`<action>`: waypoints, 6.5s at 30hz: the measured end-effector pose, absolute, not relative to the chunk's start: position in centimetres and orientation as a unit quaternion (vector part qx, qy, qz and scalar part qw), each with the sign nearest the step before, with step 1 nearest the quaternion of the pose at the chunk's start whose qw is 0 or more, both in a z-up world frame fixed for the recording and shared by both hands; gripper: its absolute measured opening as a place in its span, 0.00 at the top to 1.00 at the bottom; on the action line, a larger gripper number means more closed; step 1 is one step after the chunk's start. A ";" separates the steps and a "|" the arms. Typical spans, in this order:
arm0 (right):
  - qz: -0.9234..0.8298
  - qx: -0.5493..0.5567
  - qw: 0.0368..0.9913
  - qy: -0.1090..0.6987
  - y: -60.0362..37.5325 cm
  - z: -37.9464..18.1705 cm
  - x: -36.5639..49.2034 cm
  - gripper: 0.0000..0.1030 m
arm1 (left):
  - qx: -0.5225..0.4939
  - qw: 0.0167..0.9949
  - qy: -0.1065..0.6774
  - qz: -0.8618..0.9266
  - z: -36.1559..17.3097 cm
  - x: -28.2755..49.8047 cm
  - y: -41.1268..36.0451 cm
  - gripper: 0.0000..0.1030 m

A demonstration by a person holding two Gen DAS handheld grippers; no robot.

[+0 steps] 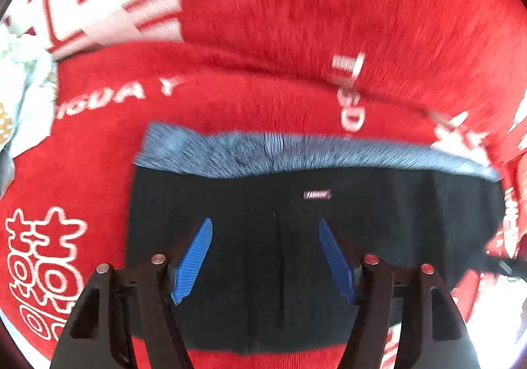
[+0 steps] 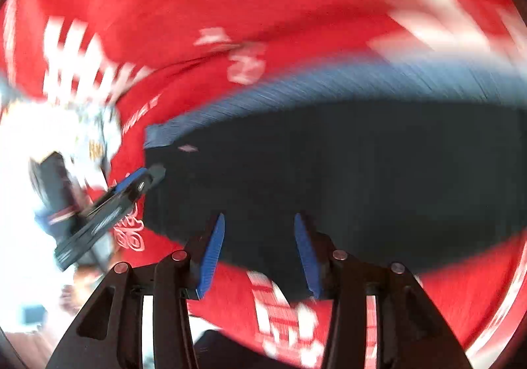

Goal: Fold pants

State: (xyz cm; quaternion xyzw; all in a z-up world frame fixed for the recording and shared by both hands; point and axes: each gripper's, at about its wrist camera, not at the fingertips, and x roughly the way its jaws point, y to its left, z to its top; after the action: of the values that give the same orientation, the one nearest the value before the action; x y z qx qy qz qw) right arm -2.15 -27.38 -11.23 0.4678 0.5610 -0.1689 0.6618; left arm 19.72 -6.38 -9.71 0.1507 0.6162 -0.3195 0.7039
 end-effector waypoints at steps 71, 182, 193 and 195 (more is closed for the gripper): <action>-0.396 0.400 0.703 0.434 -49.3 -5.8 -19.2 0.53 | 0.251 0.705 0.560 -0.357 -7.3 9.1 -25.4 0.22; -0.231 0.680 0.612 0.331 -35.8 -12.6 -16.2 0.96 | 0.238 0.683 0.606 -0.331 -8.8 3.9 -14.6 0.12; -0.172 0.500 0.720 0.450 -36.5 -5.7 -12.6 0.58 | 0.235 0.695 0.584 -0.348 -4.6 4.1 -15.5 0.12; -0.203 0.455 0.743 0.448 -38.9 -3.7 -12.9 0.58 | 0.229 0.696 0.575 -0.363 -3.5 3.8 -16.7 0.12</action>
State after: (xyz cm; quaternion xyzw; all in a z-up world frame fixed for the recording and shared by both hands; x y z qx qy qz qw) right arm -12.88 -38.93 -3.65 0.4546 0.4477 -0.2028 0.7428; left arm 3.81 -16.75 -3.52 0.2287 0.5755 -0.3627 0.6964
